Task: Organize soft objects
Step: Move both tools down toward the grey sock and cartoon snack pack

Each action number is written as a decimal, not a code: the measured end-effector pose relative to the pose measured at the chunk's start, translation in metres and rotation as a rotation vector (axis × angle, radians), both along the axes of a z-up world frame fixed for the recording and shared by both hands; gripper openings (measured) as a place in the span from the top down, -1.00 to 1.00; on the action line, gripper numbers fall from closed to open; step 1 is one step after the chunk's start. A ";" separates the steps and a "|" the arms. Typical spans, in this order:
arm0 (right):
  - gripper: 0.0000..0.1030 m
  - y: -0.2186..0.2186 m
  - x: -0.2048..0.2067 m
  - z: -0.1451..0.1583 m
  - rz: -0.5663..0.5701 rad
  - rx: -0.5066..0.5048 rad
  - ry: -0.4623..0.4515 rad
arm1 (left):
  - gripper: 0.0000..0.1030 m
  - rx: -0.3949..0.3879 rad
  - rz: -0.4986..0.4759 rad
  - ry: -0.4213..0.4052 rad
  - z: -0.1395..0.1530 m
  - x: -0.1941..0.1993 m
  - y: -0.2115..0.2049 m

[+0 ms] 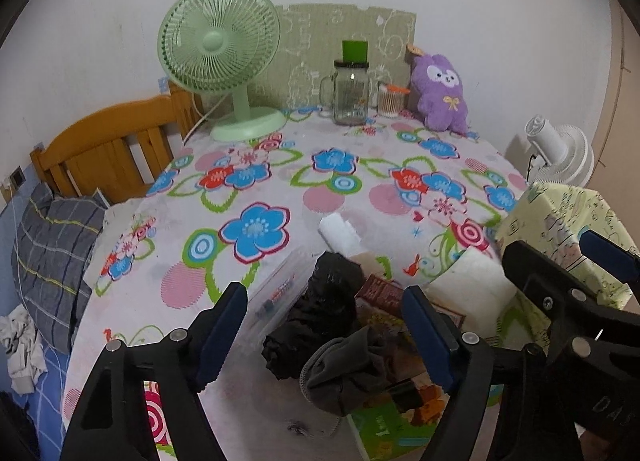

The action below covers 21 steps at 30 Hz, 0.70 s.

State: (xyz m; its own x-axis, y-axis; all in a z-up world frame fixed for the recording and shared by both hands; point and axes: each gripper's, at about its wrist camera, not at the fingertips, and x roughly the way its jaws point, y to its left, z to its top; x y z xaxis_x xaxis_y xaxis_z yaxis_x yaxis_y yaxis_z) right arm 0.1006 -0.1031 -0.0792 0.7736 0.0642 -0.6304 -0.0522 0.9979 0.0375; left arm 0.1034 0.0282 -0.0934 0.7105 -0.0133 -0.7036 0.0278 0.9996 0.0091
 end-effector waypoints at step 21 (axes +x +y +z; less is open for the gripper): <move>-0.68 0.038 0.033 -0.036 0.110 0.037 0.131 | -0.49 -0.017 0.011 0.063 -0.028 0.019 0.019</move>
